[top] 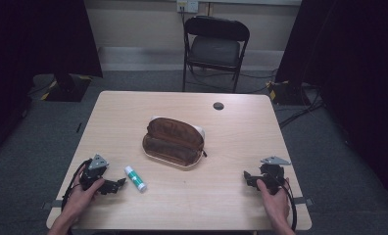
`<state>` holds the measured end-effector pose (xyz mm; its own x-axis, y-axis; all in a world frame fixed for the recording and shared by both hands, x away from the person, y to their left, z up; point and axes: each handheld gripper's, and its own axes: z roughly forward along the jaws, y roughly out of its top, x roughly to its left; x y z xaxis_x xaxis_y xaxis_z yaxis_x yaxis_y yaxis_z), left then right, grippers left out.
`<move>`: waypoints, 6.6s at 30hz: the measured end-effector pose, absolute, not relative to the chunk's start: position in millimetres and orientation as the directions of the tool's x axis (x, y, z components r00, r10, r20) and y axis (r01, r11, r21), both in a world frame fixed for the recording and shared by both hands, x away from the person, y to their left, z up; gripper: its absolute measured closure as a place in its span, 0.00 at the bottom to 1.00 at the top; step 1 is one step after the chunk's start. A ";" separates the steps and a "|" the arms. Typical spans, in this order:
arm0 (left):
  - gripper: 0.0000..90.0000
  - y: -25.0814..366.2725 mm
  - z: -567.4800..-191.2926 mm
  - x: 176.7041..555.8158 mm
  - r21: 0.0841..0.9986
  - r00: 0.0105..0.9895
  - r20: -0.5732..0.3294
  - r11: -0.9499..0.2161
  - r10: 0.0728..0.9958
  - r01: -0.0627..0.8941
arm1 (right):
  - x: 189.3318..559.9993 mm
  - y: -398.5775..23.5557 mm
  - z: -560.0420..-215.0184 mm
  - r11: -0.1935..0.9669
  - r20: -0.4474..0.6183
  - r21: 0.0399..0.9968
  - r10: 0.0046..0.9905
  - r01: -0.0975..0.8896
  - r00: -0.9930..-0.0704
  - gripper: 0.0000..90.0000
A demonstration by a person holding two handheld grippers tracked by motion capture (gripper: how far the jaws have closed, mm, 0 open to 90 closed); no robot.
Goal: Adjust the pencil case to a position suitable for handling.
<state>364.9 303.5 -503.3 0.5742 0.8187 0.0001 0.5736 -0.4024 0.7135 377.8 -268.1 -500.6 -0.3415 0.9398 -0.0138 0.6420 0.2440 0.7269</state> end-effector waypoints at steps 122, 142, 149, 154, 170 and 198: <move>0.00 303.5 -503.4 365.0 0.714 0.574 -0.001 -0.401 0.819 0.573 | 471.4 -43.2 -466.4 0.570 0.032 0.710 0.559 0.412 -0.829 0.76; 0.00 303.5 -503.4 364.9 0.714 0.575 -0.001 -0.402 0.818 0.573 | 444.8 -65.9 -468.6 0.548 0.048 0.721 0.571 0.424 -0.819 0.74; 0.00 303.5 -503.4 364.9 0.714 0.575 -0.001 -0.402 0.818 0.573 | 432.7 -75.1 -468.4 0.545 0.063 0.720 0.565 0.430 -0.822 0.74; 0.00 303.4 -503.4 364.9 0.714 0.574 -0.001 -0.401 0.819 0.574 | 422.1 -84.2 -469.0 0.540 0.066 0.721 0.570 0.434 -0.819 0.74; 0.00 303.4 -503.4 364.9 0.714 0.574 -0.002 -0.401 0.819 0.574 | 402.0 -95.0 -468.9 0.535 0.084 0.716 0.571 0.447 -0.817 0.73; 0.00 303.4 -503.5 364.8 0.714 0.574 -0.001 -0.401 0.819 0.573 | 403.9 -105.8 -468.0 0.593 0.094 0.711 0.453 0.378 -0.887 0.71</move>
<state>364.8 303.4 -503.5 0.5741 0.8188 -0.0014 0.5735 -0.4010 0.7144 403.9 -105.8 -468.0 -0.8867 0.4525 0.0944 0.3783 0.5930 0.7108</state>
